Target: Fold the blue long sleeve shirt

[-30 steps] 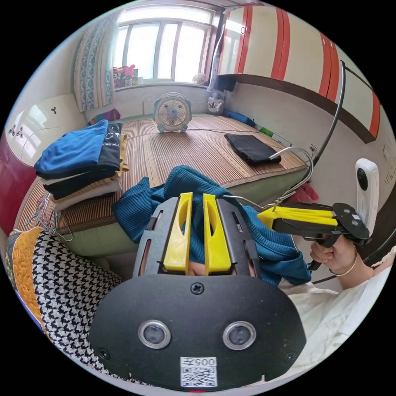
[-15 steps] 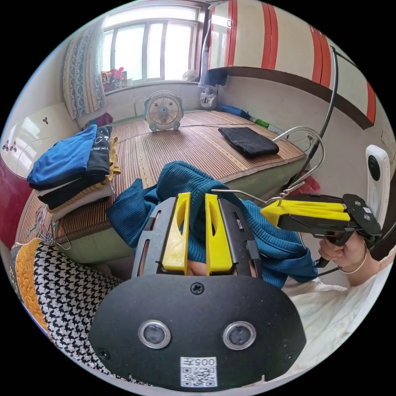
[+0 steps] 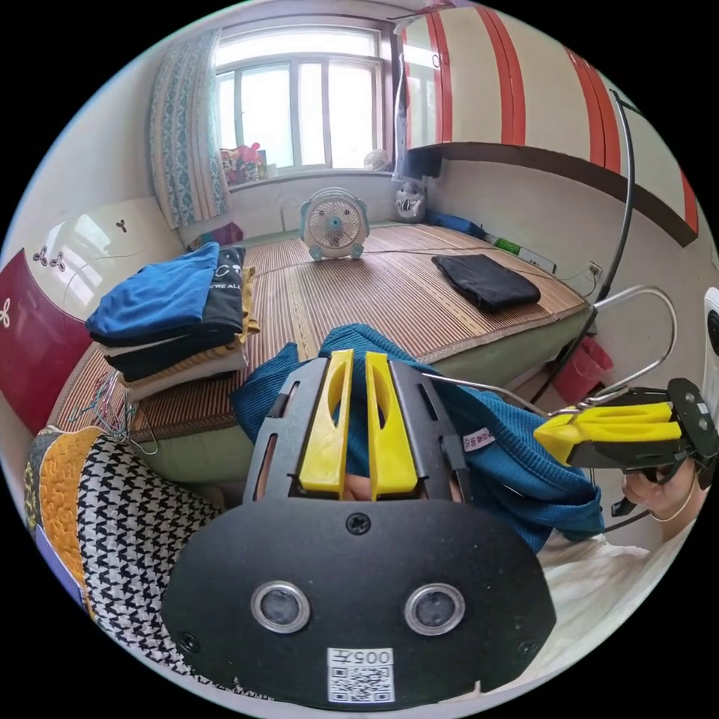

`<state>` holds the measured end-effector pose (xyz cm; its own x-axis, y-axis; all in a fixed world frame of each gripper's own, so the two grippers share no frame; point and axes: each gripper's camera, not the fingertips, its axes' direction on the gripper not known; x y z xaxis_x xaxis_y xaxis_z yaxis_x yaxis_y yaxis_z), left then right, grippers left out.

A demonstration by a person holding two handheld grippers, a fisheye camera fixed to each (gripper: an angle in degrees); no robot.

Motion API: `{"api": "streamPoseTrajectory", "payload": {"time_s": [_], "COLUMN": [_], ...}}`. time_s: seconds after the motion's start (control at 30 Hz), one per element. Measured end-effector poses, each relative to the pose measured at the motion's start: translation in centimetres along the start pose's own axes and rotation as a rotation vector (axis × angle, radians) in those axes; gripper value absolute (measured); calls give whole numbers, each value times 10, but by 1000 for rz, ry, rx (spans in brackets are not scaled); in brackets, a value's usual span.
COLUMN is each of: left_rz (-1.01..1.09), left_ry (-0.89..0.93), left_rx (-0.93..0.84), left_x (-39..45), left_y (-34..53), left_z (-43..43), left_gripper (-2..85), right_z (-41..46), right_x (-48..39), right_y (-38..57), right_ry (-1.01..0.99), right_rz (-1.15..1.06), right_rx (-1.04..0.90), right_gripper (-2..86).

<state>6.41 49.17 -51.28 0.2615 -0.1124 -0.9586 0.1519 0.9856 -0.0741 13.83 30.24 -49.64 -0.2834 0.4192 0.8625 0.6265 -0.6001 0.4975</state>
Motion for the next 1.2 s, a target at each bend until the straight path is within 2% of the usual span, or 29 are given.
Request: {"api": "streamPoseTrajectory", "payload": {"time_s": [0.33,0.7,0.9,1.2], "left_rz": [151,179,93,21], "left_ry": [171,53,-27,-104], "left_rx": [3,-45,-9,2], "left_x": [13,30,21,0], "left_y": [13,15,10,1], "left_z": [-6,12,11,14], "left_gripper": [77,61,31,32], "right_z": [3,-1,-7,-29], "right_x": [-18,-48,-65,-89], "right_y": [-13,-16,-13,-3], "right_ry": [-2,-16,-23,-29], "right_rz": [51,47,43,-25], "right_rx": [11,16,20,25], "right_gripper": [-16,-16,-16,-16]}}
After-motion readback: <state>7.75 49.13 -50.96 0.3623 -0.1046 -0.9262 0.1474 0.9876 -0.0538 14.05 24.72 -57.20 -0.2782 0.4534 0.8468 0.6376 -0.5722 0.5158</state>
